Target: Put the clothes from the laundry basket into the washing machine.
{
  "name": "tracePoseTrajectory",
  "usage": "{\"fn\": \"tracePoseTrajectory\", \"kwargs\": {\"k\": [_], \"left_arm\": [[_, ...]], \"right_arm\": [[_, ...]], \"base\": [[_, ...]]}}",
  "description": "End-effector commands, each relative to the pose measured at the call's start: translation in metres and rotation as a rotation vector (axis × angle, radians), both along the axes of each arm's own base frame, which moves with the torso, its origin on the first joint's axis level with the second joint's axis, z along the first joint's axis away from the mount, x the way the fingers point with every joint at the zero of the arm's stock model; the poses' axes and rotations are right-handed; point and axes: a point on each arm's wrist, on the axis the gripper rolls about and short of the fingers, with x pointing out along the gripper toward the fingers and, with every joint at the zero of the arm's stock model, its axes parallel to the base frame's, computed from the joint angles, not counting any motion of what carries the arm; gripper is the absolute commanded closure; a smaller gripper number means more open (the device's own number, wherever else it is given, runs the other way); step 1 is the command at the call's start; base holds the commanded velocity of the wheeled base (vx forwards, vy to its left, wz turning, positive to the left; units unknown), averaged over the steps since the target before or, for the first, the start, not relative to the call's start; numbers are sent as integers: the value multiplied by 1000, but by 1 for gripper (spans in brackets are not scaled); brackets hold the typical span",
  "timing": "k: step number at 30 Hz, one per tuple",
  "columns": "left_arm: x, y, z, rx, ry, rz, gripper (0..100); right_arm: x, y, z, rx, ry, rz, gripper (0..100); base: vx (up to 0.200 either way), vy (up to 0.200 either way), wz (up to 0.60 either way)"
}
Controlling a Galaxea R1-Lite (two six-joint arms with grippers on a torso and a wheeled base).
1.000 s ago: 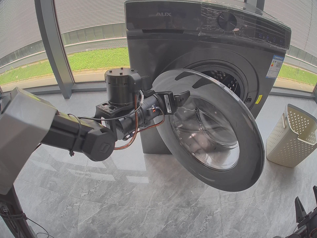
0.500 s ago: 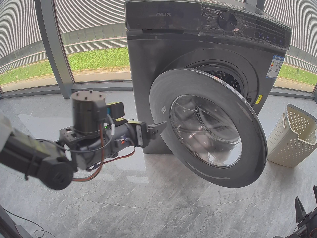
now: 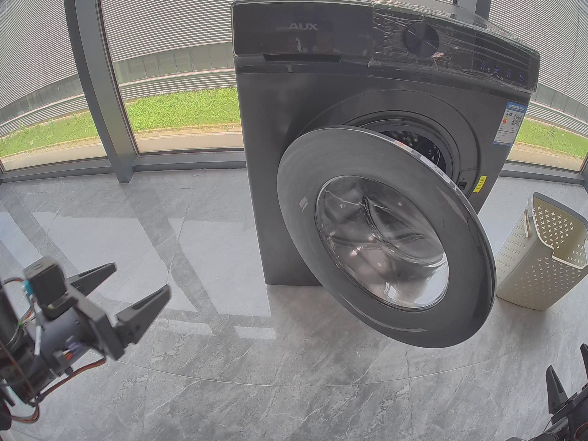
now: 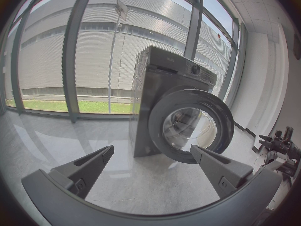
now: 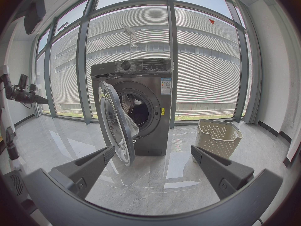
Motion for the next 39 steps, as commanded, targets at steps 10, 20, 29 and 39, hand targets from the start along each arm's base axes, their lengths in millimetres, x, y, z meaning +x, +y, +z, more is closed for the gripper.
{"fn": "tracePoseTrajectory", "kwargs": {"k": [10,20,29,39], "left_arm": [[-113,70,-69,21,-107,246,0],[-133,73,-90,31,-92,324,0],[-143,70,-101,15,-110,331,0],[-147,71,-104,70,-134,429,0]], "right_arm": [[-6,1,69,-11,-126,150,0],[61,10,73,58,230,372,0],[122,19,79,51,287,372,0],[157,24,73,19,391,375,0]], "base": [[0,0,0],[0,0,0],[0,0,0],[0,0,0]]}}
